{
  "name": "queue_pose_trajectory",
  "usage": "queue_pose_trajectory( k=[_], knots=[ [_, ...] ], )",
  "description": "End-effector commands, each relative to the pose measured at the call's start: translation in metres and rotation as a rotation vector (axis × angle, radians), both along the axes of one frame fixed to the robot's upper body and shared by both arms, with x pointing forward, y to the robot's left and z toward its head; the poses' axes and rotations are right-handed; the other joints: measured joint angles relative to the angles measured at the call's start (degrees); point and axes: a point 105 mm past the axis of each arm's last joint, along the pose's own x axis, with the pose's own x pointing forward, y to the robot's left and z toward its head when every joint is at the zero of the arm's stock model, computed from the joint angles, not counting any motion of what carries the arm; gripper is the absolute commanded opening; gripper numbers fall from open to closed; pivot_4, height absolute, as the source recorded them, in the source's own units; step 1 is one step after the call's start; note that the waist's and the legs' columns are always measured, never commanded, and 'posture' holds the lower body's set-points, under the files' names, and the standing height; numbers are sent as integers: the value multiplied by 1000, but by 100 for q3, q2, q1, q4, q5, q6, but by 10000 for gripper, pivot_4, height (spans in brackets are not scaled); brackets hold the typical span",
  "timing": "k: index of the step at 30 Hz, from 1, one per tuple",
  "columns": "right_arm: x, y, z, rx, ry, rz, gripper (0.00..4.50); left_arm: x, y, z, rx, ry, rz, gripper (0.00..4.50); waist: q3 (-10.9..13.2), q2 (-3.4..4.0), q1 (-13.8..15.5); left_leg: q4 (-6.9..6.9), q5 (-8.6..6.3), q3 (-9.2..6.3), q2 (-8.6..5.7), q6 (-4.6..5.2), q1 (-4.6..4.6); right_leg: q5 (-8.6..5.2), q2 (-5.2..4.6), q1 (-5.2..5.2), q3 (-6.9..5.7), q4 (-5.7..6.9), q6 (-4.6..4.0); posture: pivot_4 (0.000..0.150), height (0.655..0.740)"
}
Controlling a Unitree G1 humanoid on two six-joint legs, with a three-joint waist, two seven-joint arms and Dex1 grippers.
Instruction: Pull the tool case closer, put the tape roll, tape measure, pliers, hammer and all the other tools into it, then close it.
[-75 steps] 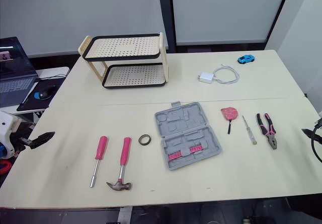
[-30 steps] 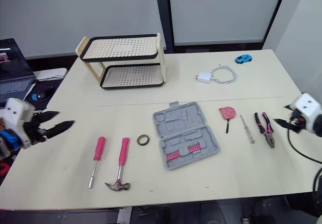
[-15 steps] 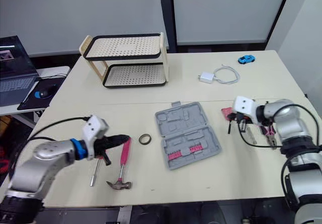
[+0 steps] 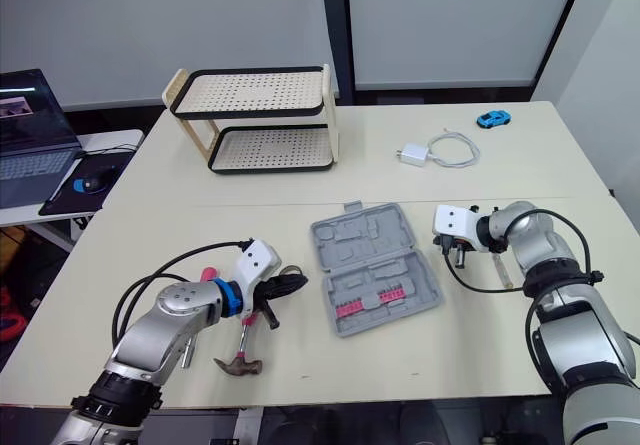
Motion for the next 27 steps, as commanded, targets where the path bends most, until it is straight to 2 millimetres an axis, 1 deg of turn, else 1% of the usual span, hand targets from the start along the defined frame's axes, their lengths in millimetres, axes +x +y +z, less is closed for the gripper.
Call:
queue_pose_trajectory(
  k=[1,6,11,17,23,27],
  knots=[
    [9,11,11,-3,-47,28,0,8,-5,2,20,-36,-3,605,0,0,0,0,0,1,0,0,1,0,0,0,1,0,0,1500,7400],
    [12,20,5,-20,-39,37,0,17,-12,-1,28,-38,1,605,-1,-1,4,3,0,-1,-2,-1,-1,1,-1,1,0,-1,0,1500,7400],
    [13,24,1,-33,-30,44,0,15,-20,-5,33,-22,-20,605,-1,-2,2,3,0,-2,-3,-1,-1,1,-2,1,-1,-1,0,1500,7400],
    [10,30,-4,-29,-6,63,0,20,-30,-7,26,-26,-21,605,-2,-2,0,3,1,-3,-2,-1,-1,1,-1,0,-2,0,1,1500,7400],
    [11,34,-7,-31,0,66,0,25,-33,-7,28,-32,-15,605,-2,-3,-3,6,1,-3,-3,-2,-1,2,-1,1,-1,1,1,1500,7400],
    [10,35,-9,-38,7,72,0,26,-32,-8,41,-28,-18,605,-3,-3,-3,6,1,-4,-3,-2,-1,2,-1,1,-2,1,1,1500,7400]
  ],
)
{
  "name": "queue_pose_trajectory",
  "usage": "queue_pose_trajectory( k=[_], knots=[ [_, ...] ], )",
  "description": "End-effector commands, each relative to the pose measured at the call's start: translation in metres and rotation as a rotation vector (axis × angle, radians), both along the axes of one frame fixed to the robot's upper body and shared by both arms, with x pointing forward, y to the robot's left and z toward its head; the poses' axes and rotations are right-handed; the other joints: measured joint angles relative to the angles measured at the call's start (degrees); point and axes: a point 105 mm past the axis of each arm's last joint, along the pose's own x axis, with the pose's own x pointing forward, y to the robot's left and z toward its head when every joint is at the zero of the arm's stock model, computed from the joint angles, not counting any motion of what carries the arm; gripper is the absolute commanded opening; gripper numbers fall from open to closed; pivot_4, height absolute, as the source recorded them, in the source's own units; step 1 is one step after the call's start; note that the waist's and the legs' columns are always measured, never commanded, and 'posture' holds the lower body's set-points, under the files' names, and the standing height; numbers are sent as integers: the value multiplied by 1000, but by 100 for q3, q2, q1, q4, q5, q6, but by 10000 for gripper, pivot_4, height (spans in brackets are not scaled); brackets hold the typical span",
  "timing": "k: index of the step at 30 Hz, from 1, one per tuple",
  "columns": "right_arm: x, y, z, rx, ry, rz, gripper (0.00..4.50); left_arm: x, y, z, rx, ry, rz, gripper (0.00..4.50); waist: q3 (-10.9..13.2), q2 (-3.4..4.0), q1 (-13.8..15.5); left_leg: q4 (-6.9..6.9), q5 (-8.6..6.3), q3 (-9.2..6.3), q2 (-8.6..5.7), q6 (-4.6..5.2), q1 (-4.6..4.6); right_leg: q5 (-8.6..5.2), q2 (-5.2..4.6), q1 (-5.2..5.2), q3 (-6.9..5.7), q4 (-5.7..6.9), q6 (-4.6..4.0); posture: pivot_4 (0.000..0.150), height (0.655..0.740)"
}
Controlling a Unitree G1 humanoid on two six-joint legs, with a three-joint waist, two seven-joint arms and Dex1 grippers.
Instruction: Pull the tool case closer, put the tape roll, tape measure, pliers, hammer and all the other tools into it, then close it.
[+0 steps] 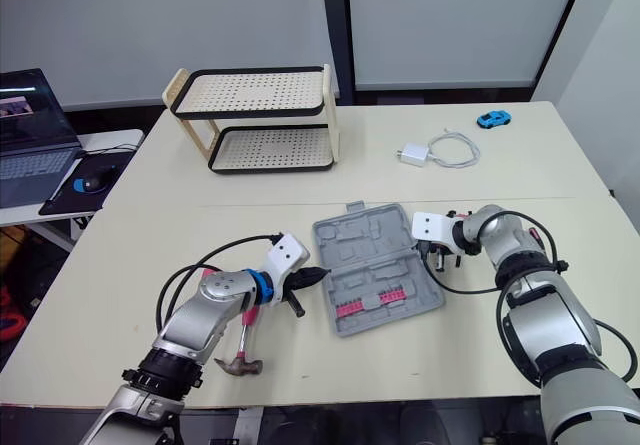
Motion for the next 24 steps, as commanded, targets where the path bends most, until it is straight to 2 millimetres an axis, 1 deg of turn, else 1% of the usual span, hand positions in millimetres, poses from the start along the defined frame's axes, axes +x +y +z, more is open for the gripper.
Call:
queue_pose_trajectory(
  k=[1,4,6,8,11,15,21,24],
  knots=[
    [5,6,10,-3,-34,25,0,3,-5,10,-8,-42,-26,605,0,0,0,0,0,0,0,0,0,0,0,0,0,0,0,1500,7400],
    [5,6,11,4,-38,19,0,1,-6,16,-41,-54,-35,605,0,0,0,0,0,0,0,0,0,0,0,0,0,0,0,1500,7400],
    [7,4,16,22,-44,8,0,1,-6,21,-80,-59,-28,605,0,0,0,0,0,-1,0,0,0,0,0,0,0,0,0,1500,7400],
    [7,1,19,21,-47,6,0,-1,-3,22,-74,-58,-32,605,0,0,0,0,0,0,0,0,0,0,0,0,0,0,0,1500,7400],
    [7,-2,19,10,-47,4,0,-1,0,20,-50,-55,-37,605,0,0,2,0,0,-1,0,0,0,0,0,0,0,-1,0,1500,7400],
    [6,-3,9,-24,-46,-4,0,2,2,7,-4,-37,-33,605,0,0,2,0,0,0,0,0,0,0,0,0,0,0,0,1500,7400],
    [6,-1,5,-20,-39,-14,0,2,1,1,5,-16,-36,605,-1,-2,-2,0,0,0,0,0,0,0,0,0,1,0,0,1500,7400],
    [7,1,6,-12,-38,-17,0,3,-2,-1,-3,-11,-46,605,-2,-2,-2,1,0,0,0,0,1,1,0,0,0,1,0,1500,7400]
  ],
)
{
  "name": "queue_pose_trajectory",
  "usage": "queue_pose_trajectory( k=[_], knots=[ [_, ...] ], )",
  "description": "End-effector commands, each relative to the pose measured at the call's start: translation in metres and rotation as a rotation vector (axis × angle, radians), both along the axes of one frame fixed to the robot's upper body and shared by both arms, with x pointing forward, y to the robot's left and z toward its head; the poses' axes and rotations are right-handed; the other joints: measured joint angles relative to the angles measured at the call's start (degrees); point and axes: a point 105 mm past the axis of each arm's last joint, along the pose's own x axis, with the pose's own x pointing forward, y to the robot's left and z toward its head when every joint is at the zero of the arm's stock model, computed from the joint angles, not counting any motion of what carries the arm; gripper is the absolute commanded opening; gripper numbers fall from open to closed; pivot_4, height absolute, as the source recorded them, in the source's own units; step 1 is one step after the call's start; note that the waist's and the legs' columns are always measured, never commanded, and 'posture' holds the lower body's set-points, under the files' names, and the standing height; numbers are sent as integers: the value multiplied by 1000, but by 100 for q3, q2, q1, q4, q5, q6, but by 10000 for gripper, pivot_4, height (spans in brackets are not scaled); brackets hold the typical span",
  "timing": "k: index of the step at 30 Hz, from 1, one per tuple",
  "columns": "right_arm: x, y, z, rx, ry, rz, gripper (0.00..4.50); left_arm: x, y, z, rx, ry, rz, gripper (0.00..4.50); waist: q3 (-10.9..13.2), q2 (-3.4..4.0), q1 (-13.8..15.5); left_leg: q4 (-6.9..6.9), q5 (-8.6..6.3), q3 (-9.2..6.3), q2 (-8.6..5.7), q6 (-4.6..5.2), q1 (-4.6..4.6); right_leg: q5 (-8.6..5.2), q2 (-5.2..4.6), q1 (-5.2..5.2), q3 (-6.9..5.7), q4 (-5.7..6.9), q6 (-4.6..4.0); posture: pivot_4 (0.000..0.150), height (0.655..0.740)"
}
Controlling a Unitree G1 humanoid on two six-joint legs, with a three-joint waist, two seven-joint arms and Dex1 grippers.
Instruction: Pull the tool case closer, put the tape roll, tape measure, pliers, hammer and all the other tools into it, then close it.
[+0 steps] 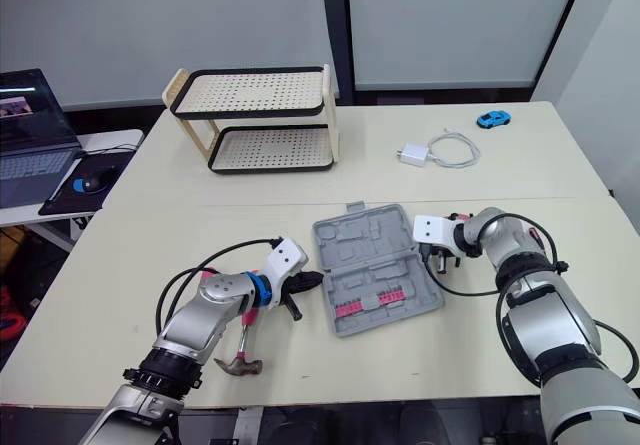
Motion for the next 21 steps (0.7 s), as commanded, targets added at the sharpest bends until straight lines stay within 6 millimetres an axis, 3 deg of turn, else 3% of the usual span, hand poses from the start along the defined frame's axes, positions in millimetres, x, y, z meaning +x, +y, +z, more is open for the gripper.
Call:
queue_pose_trajectory(
  k=[1,10,21],
  knots=[
    [6,7,12,16,-34,9,0,5,-8,6,-5,-40,-31,605,0,0,0,1,0,0,0,0,0,0,0,0,0,0,0,1500,7400],
    [0,17,7,38,-6,50,0,5,-28,9,-13,-41,-109,605,-1,-2,1,4,0,1,-2,0,-1,5,0,1,0,-1,3,1500,7400],
    [-27,5,-5,46,44,63,0,-14,-35,5,24,-18,-204,605,-4,-7,21,4,0,-3,-2,0,-2,5,-1,3,-1,-3,4,1500,7400]
  ],
)
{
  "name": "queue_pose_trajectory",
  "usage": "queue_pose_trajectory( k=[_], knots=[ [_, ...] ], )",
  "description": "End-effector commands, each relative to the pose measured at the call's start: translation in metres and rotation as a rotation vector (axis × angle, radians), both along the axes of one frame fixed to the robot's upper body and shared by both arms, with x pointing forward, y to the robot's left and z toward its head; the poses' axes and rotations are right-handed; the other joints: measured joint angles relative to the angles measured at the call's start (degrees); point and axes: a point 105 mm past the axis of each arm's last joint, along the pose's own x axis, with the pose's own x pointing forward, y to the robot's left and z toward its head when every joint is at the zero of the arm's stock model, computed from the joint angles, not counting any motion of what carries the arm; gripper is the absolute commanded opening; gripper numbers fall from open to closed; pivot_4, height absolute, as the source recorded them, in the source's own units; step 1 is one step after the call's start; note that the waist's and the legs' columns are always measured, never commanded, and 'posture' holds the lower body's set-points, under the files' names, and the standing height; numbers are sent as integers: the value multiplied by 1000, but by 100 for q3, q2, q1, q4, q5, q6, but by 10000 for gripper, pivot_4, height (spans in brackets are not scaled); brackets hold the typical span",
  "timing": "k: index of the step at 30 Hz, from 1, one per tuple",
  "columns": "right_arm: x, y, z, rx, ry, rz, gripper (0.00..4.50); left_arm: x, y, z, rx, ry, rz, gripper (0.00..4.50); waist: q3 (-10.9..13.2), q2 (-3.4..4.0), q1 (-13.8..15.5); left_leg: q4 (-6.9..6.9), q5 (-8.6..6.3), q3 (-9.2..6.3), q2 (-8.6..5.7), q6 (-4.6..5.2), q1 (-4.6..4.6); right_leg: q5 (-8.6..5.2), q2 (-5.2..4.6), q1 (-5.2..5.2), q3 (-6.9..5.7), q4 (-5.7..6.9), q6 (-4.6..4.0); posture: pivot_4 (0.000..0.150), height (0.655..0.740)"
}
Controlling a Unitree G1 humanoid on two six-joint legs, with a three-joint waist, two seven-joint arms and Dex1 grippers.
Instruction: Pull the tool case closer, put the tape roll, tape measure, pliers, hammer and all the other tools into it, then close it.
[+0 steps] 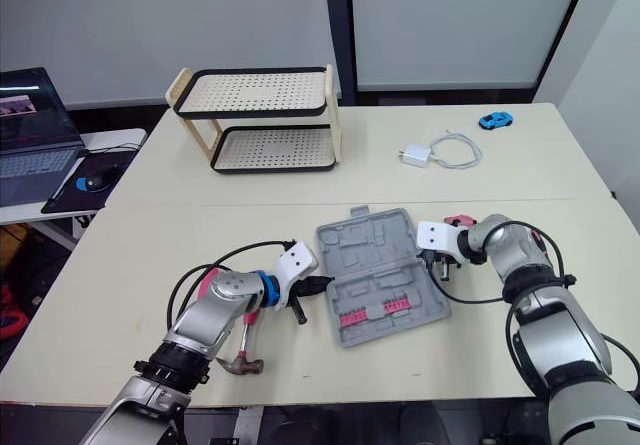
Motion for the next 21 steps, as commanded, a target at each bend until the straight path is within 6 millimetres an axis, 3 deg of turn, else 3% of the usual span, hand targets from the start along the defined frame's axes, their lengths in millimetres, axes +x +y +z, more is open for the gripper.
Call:
queue_pose_trajectory(
  k=[1,21],
  knots=[
    [-11,8,0,14,14,36,0,-8,-16,10,-14,-32,-82,605,0,0,6,0,0,-1,0,0,0,0,0,0,-1,0,0,1500,7400],
    [-77,-11,3,17,71,-76,0,-40,-34,2,-21,33,-163,605,0,-4,154,2,-1,0,-1,2,-3,0,0,2,1,-2,0,1500,7400]
  ],
)
